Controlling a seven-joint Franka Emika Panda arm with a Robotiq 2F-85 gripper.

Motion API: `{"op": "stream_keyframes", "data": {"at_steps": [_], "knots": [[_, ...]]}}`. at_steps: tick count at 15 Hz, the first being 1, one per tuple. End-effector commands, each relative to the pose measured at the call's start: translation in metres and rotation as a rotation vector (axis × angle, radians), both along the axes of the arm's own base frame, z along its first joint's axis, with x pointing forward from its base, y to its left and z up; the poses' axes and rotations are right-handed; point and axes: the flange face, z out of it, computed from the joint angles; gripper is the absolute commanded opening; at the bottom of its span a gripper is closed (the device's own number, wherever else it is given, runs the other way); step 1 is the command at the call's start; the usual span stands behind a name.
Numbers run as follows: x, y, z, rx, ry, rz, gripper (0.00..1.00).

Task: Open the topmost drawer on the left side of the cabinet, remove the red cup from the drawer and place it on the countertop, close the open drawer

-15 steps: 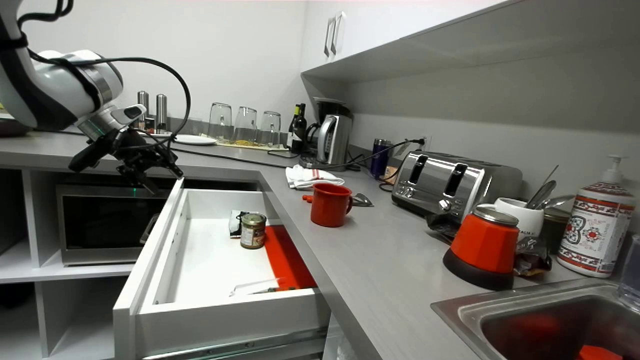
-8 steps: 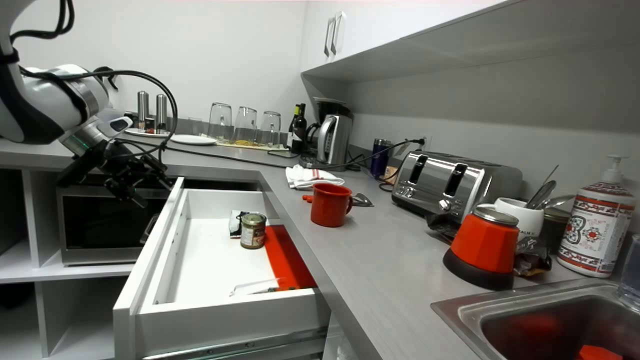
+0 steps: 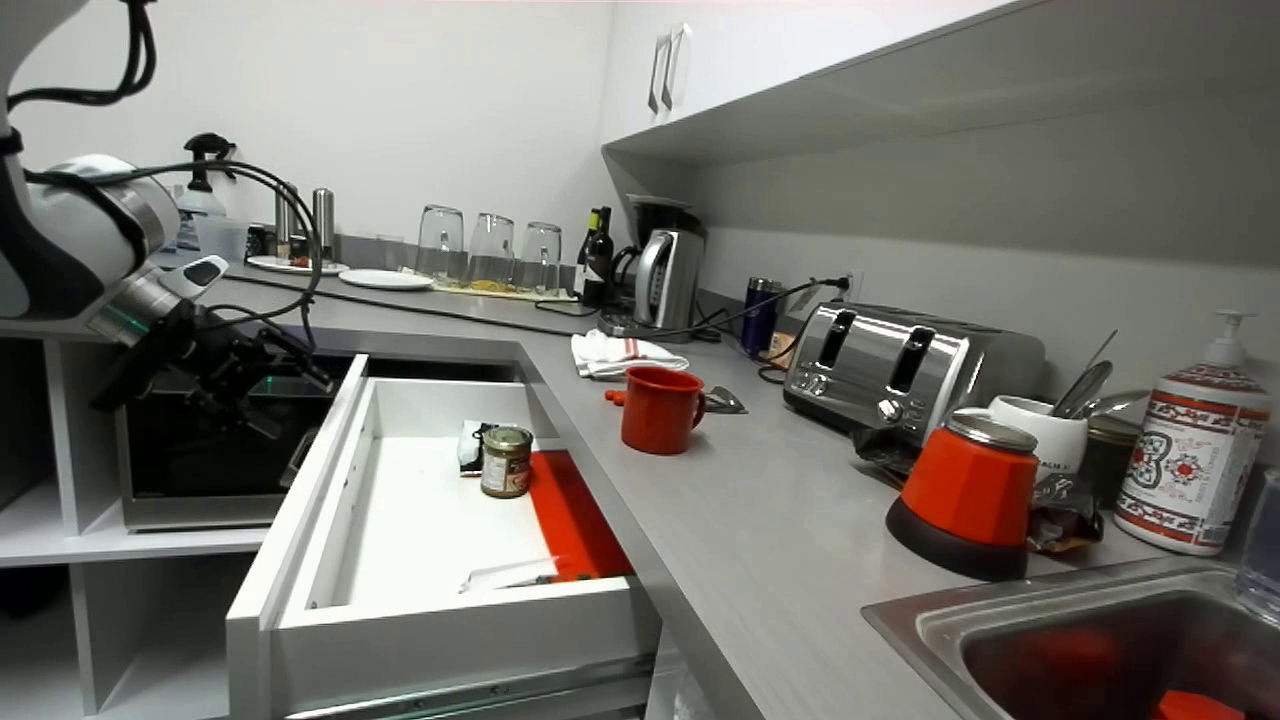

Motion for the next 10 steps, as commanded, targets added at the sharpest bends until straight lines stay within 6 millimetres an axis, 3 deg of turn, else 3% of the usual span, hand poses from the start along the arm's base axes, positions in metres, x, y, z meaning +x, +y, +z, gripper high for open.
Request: {"op": "stream_keyframes", "data": {"at_steps": [1, 10], "knots": [[-0.017, 0.005, -0.009, -0.061, -0.031, 0.060, 1.00], [-0.017, 0.006, -0.031, -0.076, 0.110, 0.073, 1.00]]}}
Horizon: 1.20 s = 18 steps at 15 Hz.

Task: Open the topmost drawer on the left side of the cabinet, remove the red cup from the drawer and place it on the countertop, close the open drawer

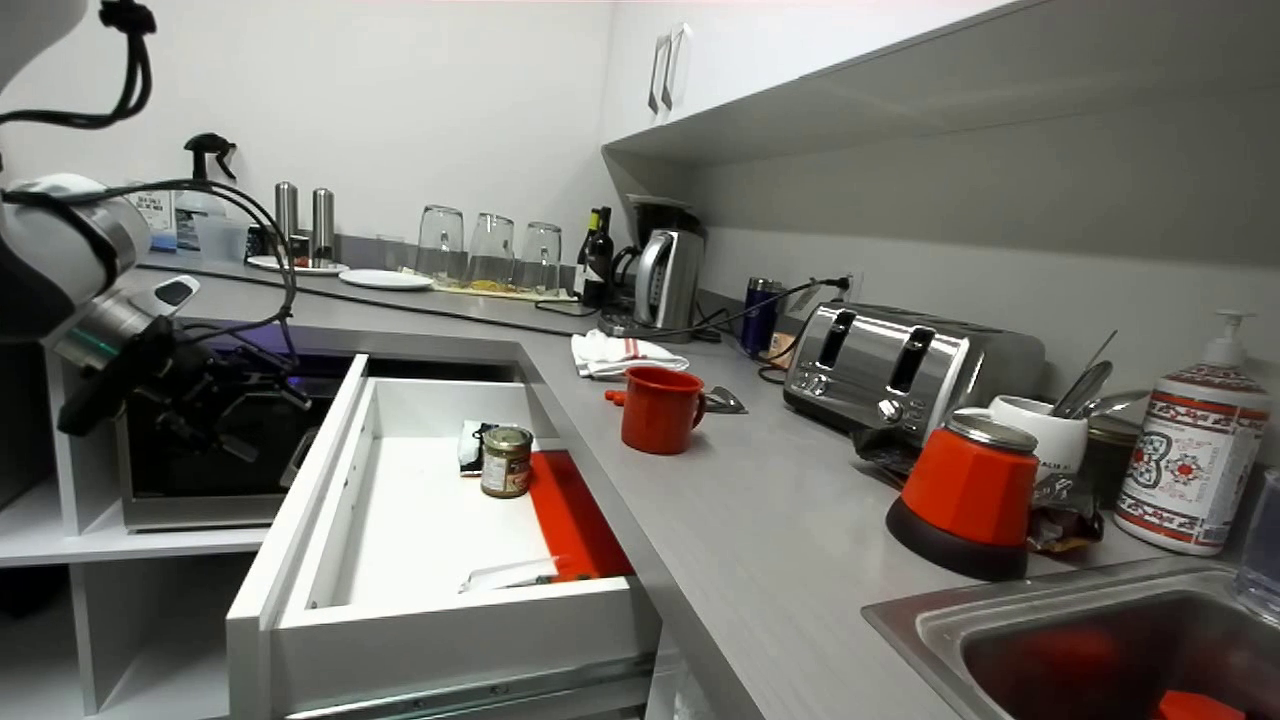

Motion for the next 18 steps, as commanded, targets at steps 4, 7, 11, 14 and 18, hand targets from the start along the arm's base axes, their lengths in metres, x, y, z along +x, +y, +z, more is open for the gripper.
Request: {"op": "stream_keyframes", "data": {"at_steps": [4, 7, 11, 14, 18], "knots": [[0.021, -0.011, -0.013, -0.018, 0.132, -0.027, 1.00], [0.035, -0.018, -0.014, -0.011, 0.184, -0.062, 1.00], [0.053, -0.024, -0.013, 0.019, 0.244, -0.113, 1.00], [0.068, -0.031, -0.011, 0.047, 0.272, -0.162, 1.00], [0.092, -0.048, -0.005, 0.093, 0.294, -0.244, 1.00]]}}
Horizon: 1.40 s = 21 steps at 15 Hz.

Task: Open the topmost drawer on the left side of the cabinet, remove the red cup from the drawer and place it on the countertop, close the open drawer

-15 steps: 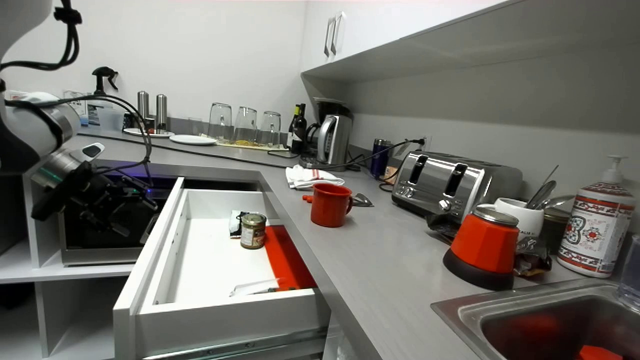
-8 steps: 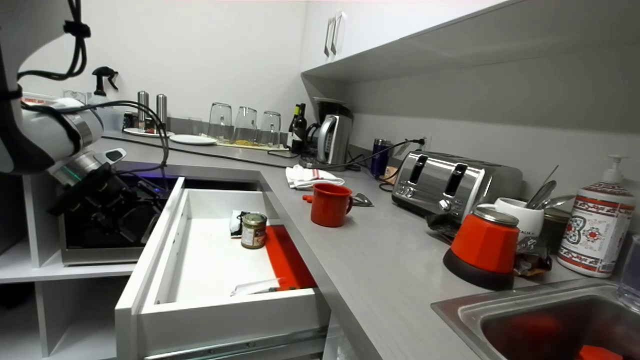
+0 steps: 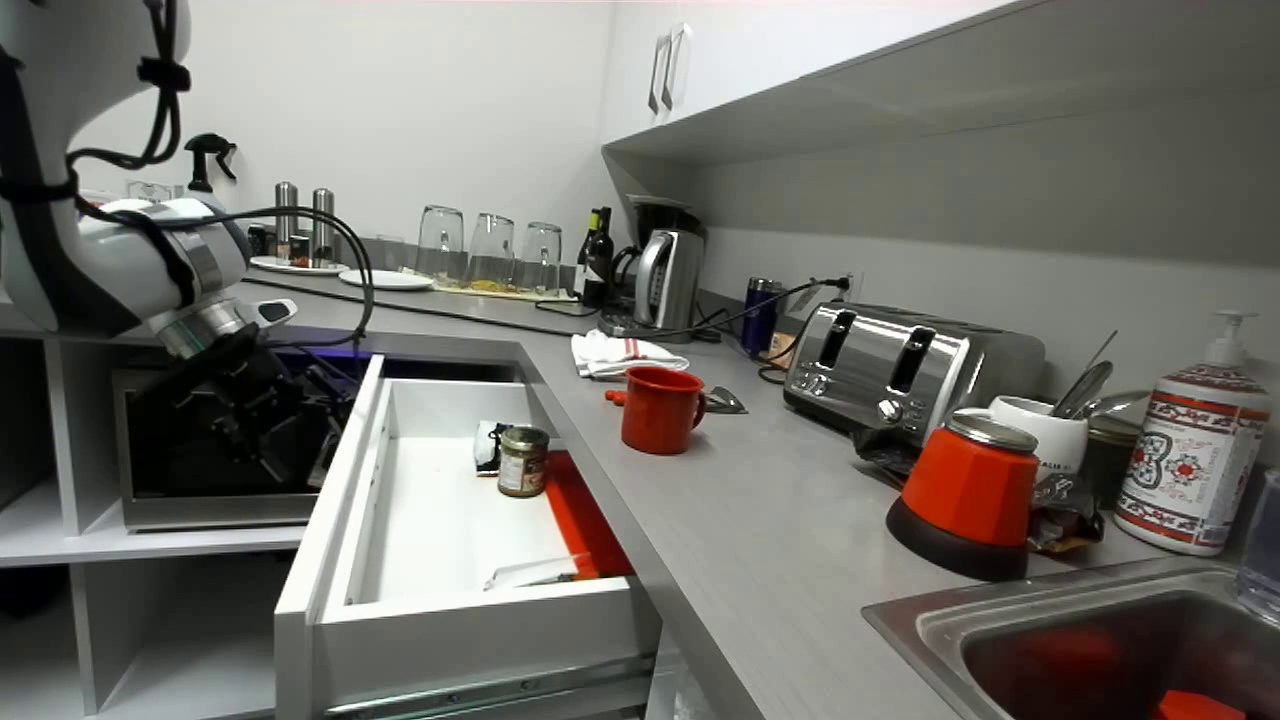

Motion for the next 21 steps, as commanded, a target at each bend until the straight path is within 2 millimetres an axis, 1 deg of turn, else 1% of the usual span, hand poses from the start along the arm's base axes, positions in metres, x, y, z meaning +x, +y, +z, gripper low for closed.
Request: {"op": "stream_keyframes", "data": {"at_steps": [1, 4, 9, 12, 17, 19, 21], "knots": [[0.029, -0.019, 0.002, 0.028, 0.026, -0.069, 1.00], [0.046, -0.035, 0.005, 0.042, 0.020, -0.130, 1.00], [0.075, -0.077, 0.004, 0.034, 0.000, -0.244, 1.00], [0.093, -0.104, 0.001, 0.024, -0.009, -0.311, 1.00], [0.115, -0.145, -0.008, -0.008, -0.032, -0.399, 1.00], [0.125, -0.160, -0.006, -0.021, -0.056, -0.430, 1.00], [0.136, -0.169, 0.004, -0.035, -0.107, -0.450, 1.00]]}}
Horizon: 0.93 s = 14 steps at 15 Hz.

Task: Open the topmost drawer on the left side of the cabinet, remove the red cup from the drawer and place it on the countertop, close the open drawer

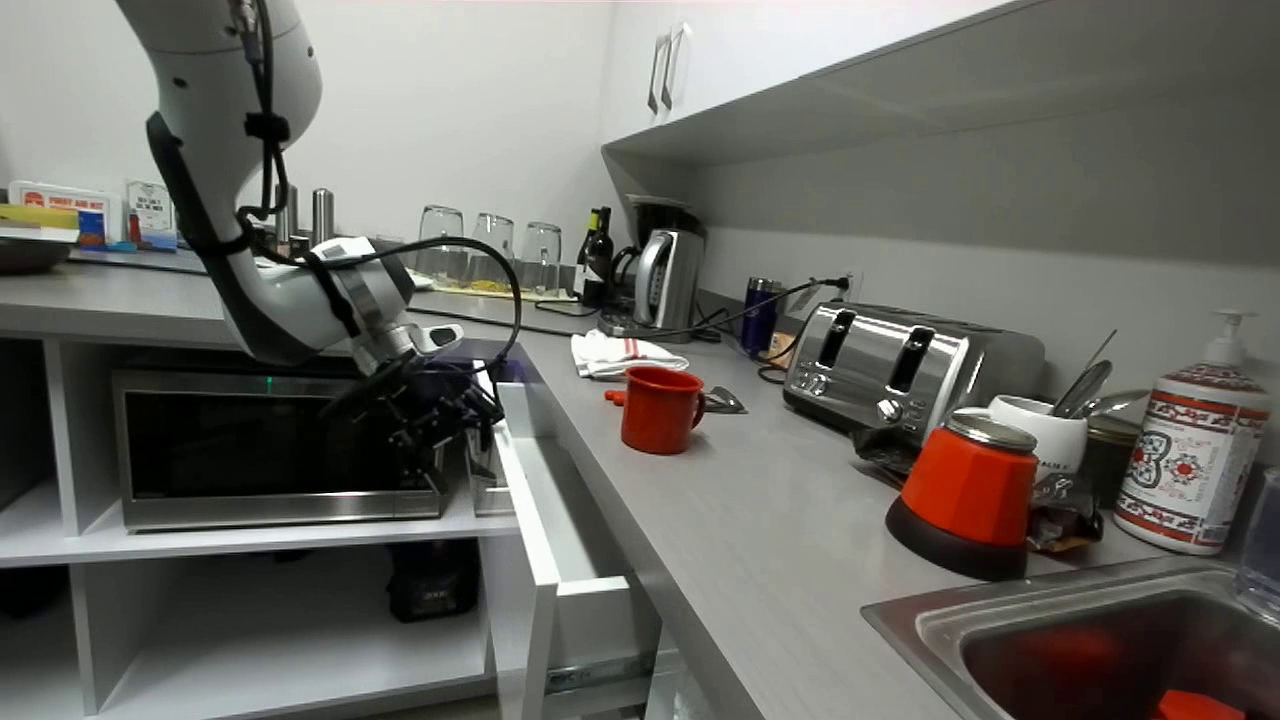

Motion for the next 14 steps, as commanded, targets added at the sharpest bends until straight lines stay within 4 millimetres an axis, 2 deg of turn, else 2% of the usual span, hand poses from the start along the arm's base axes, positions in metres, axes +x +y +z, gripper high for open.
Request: {"op": "stream_keyframes", "data": {"at_steps": [1, 3, 6, 11, 14], "knots": [[0.025, -0.013, 0.015, -0.036, -0.060, -0.040, 1.00], [0.032, -0.014, 0.035, -0.046, -0.124, -0.044, 1.00], [0.021, 0.014, 0.062, -0.046, -0.227, 0.030, 1.00], [-0.029, 0.086, 0.103, -0.022, -0.397, 0.222, 1.00], [-0.060, 0.108, 0.131, -0.019, -0.561, 0.205, 1.00]]}}
